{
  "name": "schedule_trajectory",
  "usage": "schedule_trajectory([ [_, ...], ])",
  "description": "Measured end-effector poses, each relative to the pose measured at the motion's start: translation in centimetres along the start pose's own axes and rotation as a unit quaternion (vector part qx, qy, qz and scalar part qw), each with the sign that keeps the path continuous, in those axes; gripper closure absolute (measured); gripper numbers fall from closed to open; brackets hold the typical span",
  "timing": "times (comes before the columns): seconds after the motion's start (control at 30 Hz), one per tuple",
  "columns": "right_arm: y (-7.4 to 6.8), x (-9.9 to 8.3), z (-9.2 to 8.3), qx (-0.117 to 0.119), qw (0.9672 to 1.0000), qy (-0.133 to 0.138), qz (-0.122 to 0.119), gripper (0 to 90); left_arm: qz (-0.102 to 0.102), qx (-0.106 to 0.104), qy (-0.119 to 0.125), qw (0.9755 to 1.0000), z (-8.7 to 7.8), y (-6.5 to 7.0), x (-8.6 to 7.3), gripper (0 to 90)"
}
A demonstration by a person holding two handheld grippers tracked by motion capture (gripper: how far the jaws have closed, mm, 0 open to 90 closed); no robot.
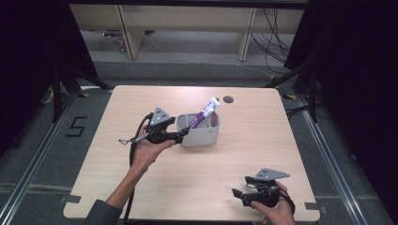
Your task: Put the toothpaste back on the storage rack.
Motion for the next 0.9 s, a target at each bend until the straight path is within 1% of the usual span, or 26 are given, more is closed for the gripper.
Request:
schedule_trajectory([
  [0.07,0.0,0.0,0.0,-0.001,1.0000,0.001,0.001,25.9,0.001,-0.002,-0.002,1.0000,-0.6,-0.1,-0.3,28.0],
  [0.13,0.1,0.0,0.0,0.000,1.0000,0.000,0.000,25.9,-0.001,0.002,-0.004,1.0000,-1.1,-0.2,-0.5,26.1],
  [0.17,-0.1,0.0,0.0,-0.005,0.9999,-0.003,0.011,25.9,0.000,0.003,-0.005,1.0000,-1.4,-0.3,-0.6,24.7],
  [0.23,-0.1,0.0,0.0,-0.004,0.9999,-0.002,0.010,25.9,0.000,0.004,-0.003,1.0000,-1.9,-0.4,-0.9,23.9],
  [0.3,-0.1,0.0,-0.1,-0.005,0.9999,-0.008,0.008,25.9,-0.001,0.006,-0.005,1.0000,-2.4,-0.4,-1.1,22.7],
  [0.47,-0.1,0.0,-0.1,-0.006,0.9999,-0.008,0.008,25.9,-0.002,0.002,-0.002,1.0000,-3.5,-0.5,-1.6,18.0],
  [0.57,-0.2,0.0,-0.1,-0.004,0.9999,-0.009,0.012,25.9,0.000,-0.003,-0.001,1.0000,-4.1,-0.5,-2.1,17.1],
  [0.63,-0.2,-0.1,0.0,-0.002,0.9998,-0.008,0.016,25.9,0.002,-0.002,-0.001,1.0000,-4.6,-0.5,-2.4,16.8],
  [0.67,-0.1,0.0,-0.1,-0.006,0.9999,-0.009,0.009,25.9,0.002,-0.001,-0.002,1.0000,-4.8,-0.4,-2.5,16.7],
  [0.73,-0.1,0.0,-0.1,-0.006,0.9999,-0.009,0.009,25.9,0.001,-0.002,-0.001,1.0000,-5.1,-0.4,-2.8,16.8],
  [0.77,-0.2,-0.1,-0.1,-0.006,0.9998,-0.014,0.016,25.9,-0.001,-0.005,0.005,1.0000,-5.3,-0.3,-3.0,16.7],
  [0.8,-0.3,-0.1,-0.1,-0.006,0.9997,-0.014,0.017,25.9,0.002,-0.008,0.000,1.0000,-5.5,-0.1,-3.2,16.8],
  [0.83,-0.2,0.0,0.0,-0.001,0.9999,-0.006,0.014,25.9,0.007,-0.010,-0.005,0.9999,-5.6,0.0,-3.4,16.8],
  [0.87,-0.3,0.0,-0.1,-0.004,0.9998,-0.012,0.017,25.9,0.010,-0.010,-0.008,0.9999,-5.7,0.1,-3.6,16.7],
  [0.9,-0.2,0.0,0.0,0.000,0.9999,-0.007,0.013,25.9,0.010,-0.012,-0.008,0.9999,-5.8,0.1,-3.8,16.7],
])
Point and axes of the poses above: each handheld gripper's, and its own axes: z roughly forward along the jaws, x roughly out of its top, y roughly to its right, the point moved 3 cm from there along z, roughly forward along the jaws, and after that the axes turned 9 degrees about y, right-handed, at the moved point
